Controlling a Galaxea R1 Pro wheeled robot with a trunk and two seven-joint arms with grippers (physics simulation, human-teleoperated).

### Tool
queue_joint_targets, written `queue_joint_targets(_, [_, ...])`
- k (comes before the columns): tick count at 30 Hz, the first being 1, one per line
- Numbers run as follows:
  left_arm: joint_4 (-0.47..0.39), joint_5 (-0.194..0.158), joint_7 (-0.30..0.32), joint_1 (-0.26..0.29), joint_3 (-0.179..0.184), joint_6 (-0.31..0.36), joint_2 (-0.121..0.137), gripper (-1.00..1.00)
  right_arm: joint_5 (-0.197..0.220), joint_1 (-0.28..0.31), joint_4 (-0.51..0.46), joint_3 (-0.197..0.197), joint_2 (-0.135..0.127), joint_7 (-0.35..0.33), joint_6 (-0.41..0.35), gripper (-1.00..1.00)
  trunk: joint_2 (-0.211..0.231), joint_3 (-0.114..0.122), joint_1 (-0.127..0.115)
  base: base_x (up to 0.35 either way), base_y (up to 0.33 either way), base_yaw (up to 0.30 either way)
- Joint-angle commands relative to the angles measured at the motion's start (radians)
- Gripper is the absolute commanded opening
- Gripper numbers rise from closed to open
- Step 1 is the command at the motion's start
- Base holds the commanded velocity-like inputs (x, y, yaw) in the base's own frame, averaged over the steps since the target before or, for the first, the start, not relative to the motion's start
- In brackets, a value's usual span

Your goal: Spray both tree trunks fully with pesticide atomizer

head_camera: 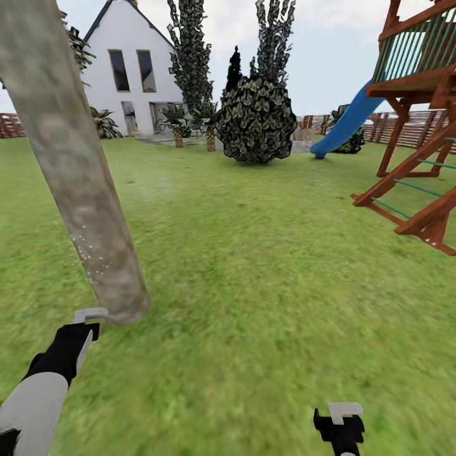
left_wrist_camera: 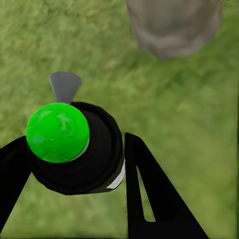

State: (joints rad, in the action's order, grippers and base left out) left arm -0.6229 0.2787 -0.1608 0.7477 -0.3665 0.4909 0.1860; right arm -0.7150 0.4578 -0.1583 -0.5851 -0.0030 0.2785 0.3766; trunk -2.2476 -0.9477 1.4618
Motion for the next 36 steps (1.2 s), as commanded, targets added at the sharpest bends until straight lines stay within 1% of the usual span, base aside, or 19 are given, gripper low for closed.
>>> queue_joint_targets(1, [0.0, 0.004, 0.001, 0.001, -0.001, 0.005, -0.001, -1.0, -0.011, 0.001, 0.002, -0.007, 0.0, 0.004, 0.004, 1.0, 0.0, -0.001, 0.0, 0.237, -0.192, 0.215])
queue_joint_targets(14, [0.003, 0.004, 0.004, 0.001, -0.002, 0.003, -0.006, -1.0, -0.011, 0.001, 0.002, -0.007, 0.0, 0.004, 0.004, 1.0, 0.0, -0.001, 0.0, 0.244, -0.182, 0.022])
queue_joint_targets(18, [0.003, 0.004, 0.004, 0.001, -0.002, 0.003, -0.016, -1.0, -0.011, 0.001, 0.002, -0.007, 0.0, 0.004, 0.004, 1.0, 0.0, -0.001, 0.0, 0.252, -0.172, 0.0])
queue_joint_targets(22, [0.003, 0.004, 0.004, 0.001, -0.002, 0.003, -0.019, -1.0, -0.011, 0.001, 0.002, -0.007, 0.0, 0.004, 0.004, 1.0, 0.0, -0.001, 0.0, 0.252, -0.172, 0.024])
queue_joint_targets(29, [-0.003, 0.004, 0.003, 0.001, -0.005, 0.003, -0.017, -1.0, -0.011, 0.001, 0.002, -0.007, 0.0, 0.004, 0.004, 1.0, 0.0, -0.001, 0.0, 0.252, -0.172, 0.256])
queue_joint_targets(32, [0.005, 0.01, -0.005, 0.001, 0.0, 0.004, -0.017, -1.0, -0.011, 0.001, 0.002, -0.007, 0.0, 0.004, 0.004, 1.0, 0.0, -0.001, 0.0, 0.252, -0.172, 0.278])
queue_joint_targets(33, [0.008, 0.012, -0.002, 0.001, 0.002, 0.005, -0.014, -1.0, -0.011, 0.001, 0.002, -0.007, 0.0, 0.004, 0.004, 1.0, 0.0, -0.001, 0.0, 0.252, -0.172, 0.177])
queue_joint_targets(36, [0.011, 0.013, -0.003, 0.001, 0.004, 0.006, -0.016, -1.0, -0.011, 0.001, 0.002, -0.007, 0.0, 0.005, 0.005, 1.0, 0.0, -0.001, 0.0, 0.252, -0.172, 0.043])
